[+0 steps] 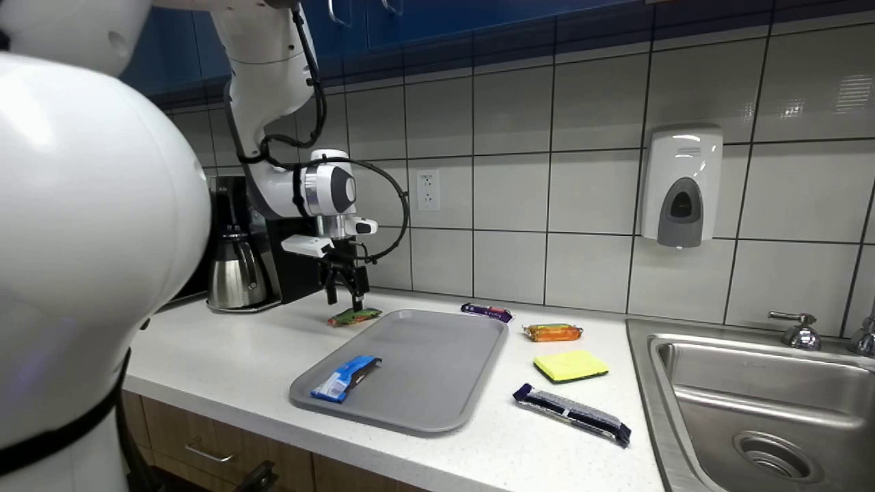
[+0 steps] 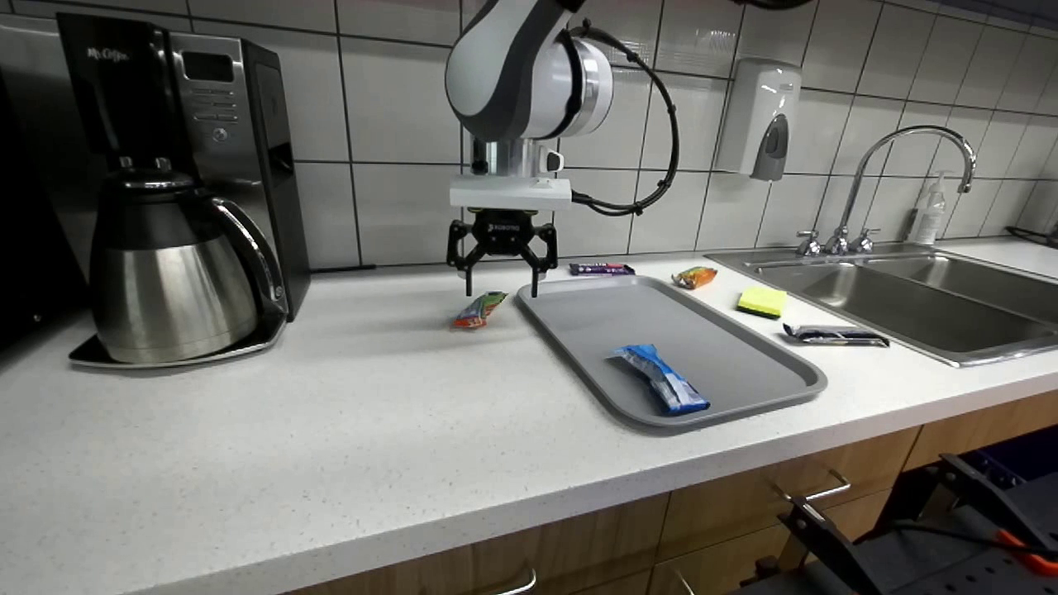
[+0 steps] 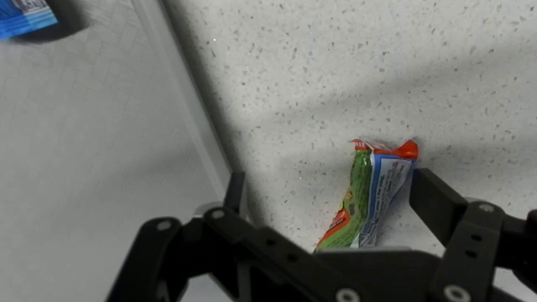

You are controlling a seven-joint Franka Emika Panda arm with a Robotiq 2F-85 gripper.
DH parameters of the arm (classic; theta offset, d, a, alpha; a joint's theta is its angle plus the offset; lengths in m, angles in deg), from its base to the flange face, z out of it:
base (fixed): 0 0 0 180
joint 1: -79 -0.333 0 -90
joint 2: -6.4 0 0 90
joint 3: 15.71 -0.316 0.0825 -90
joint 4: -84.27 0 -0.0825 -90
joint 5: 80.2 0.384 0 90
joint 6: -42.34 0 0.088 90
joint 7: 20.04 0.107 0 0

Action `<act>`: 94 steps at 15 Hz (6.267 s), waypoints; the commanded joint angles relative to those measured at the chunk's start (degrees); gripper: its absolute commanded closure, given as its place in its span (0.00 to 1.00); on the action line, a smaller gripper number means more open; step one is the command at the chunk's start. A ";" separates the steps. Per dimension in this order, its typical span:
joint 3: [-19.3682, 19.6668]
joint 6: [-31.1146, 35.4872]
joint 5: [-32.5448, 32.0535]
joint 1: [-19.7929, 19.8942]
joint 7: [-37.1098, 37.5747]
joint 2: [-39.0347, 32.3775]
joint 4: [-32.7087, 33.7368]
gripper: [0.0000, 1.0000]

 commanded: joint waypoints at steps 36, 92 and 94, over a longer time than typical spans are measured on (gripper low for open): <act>1.89 -5.83 1.12 -1.72 6.91 -11.98 16.54 1.00; 1.94 2.96 2.52 9.35 -17.96 11.04 -18.66 0.96; 2.17 3.40 2.51 9.23 -17.78 10.46 -18.57 0.96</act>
